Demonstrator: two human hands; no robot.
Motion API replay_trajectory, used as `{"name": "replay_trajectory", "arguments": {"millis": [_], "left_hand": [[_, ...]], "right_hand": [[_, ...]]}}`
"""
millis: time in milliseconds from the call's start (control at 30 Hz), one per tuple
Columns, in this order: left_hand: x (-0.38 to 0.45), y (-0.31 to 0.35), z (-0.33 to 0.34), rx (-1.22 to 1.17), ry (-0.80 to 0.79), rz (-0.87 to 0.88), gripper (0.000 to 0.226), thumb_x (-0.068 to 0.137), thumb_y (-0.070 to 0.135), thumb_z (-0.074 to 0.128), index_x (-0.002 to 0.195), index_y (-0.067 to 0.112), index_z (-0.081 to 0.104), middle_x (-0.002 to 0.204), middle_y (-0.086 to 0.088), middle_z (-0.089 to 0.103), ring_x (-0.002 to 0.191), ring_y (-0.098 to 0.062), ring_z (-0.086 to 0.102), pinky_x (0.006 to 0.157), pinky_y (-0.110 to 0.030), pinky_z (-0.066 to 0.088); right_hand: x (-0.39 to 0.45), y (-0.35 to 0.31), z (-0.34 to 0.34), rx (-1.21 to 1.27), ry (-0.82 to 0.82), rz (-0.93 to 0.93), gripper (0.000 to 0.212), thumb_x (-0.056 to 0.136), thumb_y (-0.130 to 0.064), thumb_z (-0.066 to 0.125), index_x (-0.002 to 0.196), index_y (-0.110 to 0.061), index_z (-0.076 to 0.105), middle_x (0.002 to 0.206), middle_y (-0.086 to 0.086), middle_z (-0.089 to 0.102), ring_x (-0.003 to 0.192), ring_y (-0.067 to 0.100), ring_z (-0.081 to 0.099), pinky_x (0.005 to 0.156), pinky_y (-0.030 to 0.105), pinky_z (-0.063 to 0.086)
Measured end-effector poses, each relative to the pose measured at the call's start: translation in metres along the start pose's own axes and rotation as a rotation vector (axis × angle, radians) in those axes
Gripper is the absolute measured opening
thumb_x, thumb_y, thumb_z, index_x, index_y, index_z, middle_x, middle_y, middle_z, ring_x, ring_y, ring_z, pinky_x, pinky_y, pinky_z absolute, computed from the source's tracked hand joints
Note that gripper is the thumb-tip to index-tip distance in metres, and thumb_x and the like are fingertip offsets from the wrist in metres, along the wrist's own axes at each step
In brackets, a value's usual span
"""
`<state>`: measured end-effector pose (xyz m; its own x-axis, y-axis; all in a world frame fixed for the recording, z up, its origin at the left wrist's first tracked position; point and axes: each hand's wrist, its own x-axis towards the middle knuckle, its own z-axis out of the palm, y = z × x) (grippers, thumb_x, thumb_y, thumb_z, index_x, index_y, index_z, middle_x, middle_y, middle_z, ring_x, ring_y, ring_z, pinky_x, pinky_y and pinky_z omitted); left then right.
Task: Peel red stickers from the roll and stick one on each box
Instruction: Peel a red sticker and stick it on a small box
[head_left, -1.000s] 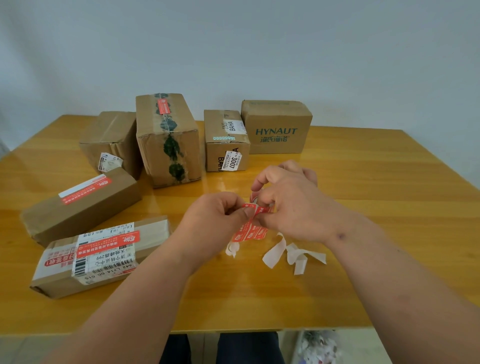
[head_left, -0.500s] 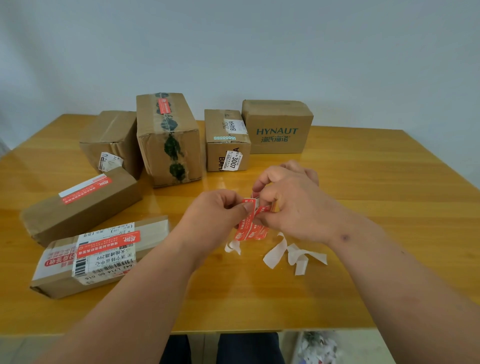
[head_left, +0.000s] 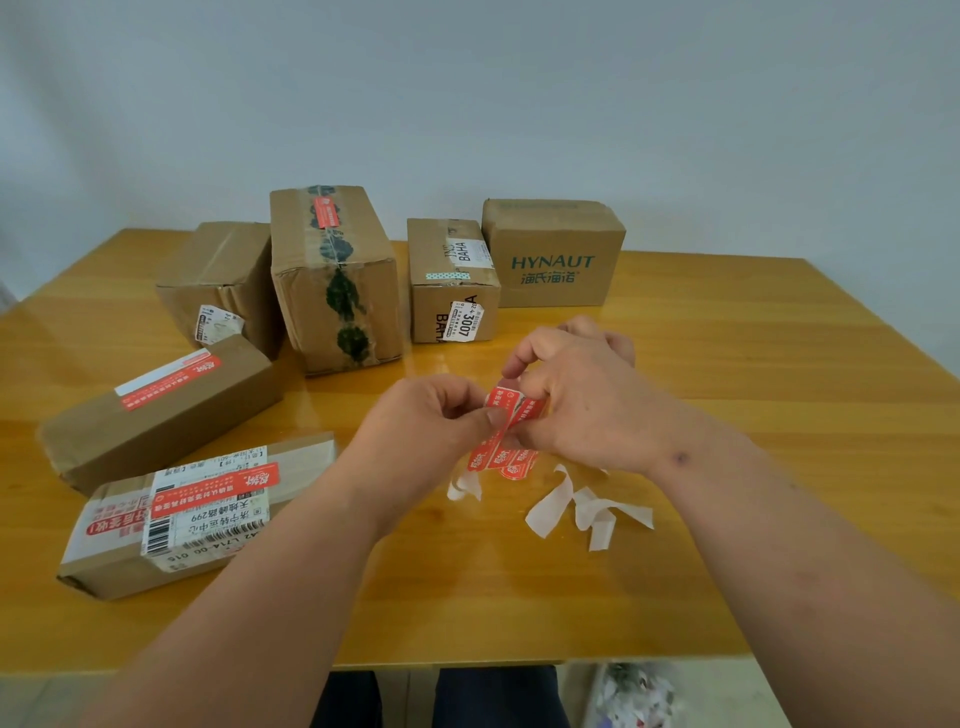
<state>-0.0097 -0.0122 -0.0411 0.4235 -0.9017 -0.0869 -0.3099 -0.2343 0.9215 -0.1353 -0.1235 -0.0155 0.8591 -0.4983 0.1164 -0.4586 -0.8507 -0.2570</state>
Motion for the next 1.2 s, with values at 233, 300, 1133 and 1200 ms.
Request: {"name": "replay_trajectory", "arguments": {"millis": [233, 300, 1133, 1200], "left_hand": [[0.004, -0.002, 0.005, -0.082, 0.052, -0.057, 0.020, 0.093, 0.033, 0.062, 0.079, 0.021, 0.070, 0.072, 0.006, 0.073, 0.064, -0.002, 0.066, 0.064, -0.023, 0.047], [0.005, -0.002, 0.007, -0.107, 0.072, -0.071, 0.021, 0.093, 0.033, 0.061, 0.076, 0.022, 0.069, 0.069, 0.006, 0.072, 0.059, 0.000, 0.064, 0.063, -0.022, 0.045], [0.005, 0.000, 0.005, -0.068, 0.073, -0.007, 0.013, 0.087, 0.030, 0.070, 0.077, 0.021, 0.073, 0.072, 0.003, 0.074, 0.070, -0.013, 0.070, 0.067, -0.027, 0.056], [0.006, -0.001, 0.006, -0.134, 0.091, -0.036, 0.012, 0.087, 0.028, 0.069, 0.079, 0.019, 0.072, 0.071, 0.002, 0.074, 0.064, -0.009, 0.069, 0.060, -0.020, 0.053]], "right_hand": [[0.000, 0.001, 0.005, -0.030, 0.071, -0.019, 0.020, 0.073, -0.046, 0.075, 0.084, -0.029, 0.077, 0.108, -0.022, 0.052, 0.115, 0.010, 0.029, 0.097, 0.035, 0.014], [-0.001, 0.001, 0.007, -0.038, 0.091, -0.030, 0.017, 0.073, -0.044, 0.076, 0.079, -0.028, 0.075, 0.107, -0.021, 0.053, 0.115, 0.011, 0.031, 0.098, 0.037, 0.016], [0.002, 0.001, 0.002, -0.038, -0.005, 0.001, 0.010, 0.074, -0.043, 0.075, 0.080, -0.034, 0.074, 0.127, -0.028, 0.047, 0.123, 0.007, 0.024, 0.104, 0.040, 0.012], [0.001, 0.000, 0.002, -0.065, 0.008, -0.013, 0.011, 0.074, -0.040, 0.075, 0.079, -0.031, 0.074, 0.126, -0.027, 0.047, 0.123, 0.008, 0.025, 0.103, 0.040, 0.012]]}}
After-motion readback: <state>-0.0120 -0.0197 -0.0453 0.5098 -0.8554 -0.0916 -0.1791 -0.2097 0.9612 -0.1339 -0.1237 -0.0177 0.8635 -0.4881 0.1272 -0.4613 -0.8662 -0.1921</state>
